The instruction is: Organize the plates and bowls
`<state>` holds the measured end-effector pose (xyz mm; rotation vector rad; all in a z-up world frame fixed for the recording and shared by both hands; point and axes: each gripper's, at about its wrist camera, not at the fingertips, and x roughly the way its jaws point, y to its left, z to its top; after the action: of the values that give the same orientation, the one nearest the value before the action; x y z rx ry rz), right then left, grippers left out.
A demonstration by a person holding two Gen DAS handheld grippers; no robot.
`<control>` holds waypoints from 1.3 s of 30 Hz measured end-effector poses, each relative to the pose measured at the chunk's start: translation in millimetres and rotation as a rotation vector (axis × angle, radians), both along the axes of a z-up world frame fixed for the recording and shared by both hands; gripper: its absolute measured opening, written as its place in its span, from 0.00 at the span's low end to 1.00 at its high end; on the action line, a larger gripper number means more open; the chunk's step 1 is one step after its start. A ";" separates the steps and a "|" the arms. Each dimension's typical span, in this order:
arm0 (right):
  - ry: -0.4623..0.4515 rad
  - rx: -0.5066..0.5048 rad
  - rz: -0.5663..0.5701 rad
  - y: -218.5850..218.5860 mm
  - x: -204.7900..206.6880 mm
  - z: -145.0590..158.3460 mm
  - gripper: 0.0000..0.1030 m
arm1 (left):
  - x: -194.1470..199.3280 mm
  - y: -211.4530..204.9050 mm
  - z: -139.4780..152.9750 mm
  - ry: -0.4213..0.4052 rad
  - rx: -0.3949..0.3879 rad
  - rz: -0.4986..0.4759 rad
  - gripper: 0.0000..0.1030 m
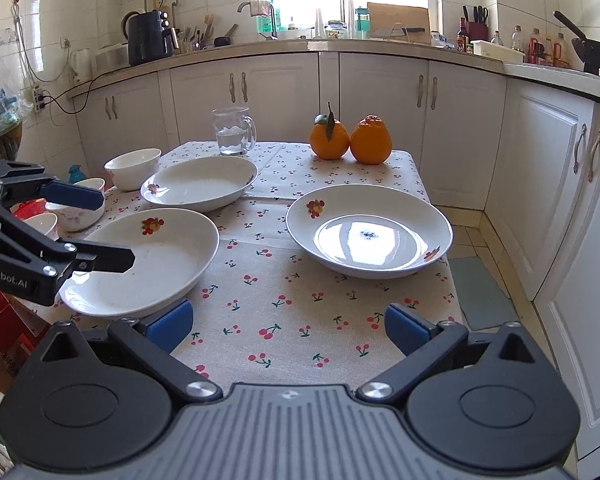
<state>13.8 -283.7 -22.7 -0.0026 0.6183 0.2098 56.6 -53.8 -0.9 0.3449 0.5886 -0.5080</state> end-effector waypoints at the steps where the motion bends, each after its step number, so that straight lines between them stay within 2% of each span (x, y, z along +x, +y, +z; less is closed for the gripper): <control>1: 0.004 0.003 0.006 1.5 -0.2 -0.5 1.00 | -2.9 4.4 -2.6 0.002 0.008 0.012 0.82; 8: 0.023 -0.007 0.047 14.6 -0.1 -2.5 1.00 | -14.3 38.9 -17.4 0.044 0.015 0.073 0.82; 14: 0.051 0.007 0.079 20.9 3.5 -4.9 1.00 | -17.9 57.6 -36.4 0.107 0.041 0.077 0.82; 26: 0.098 -0.015 0.158 37.7 23.8 -5.6 1.00 | 0.6 61.8 -55.3 0.166 -0.014 0.064 0.82; 39: 0.222 0.012 0.393 60.6 81.2 -20.8 1.00 | 7.3 59.1 -57.6 0.174 -0.050 0.097 0.86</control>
<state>95.0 -223.1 -43.5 -0.0908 0.8354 0.5999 63.9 5.3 -58.4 0.2248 0.7558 -0.4613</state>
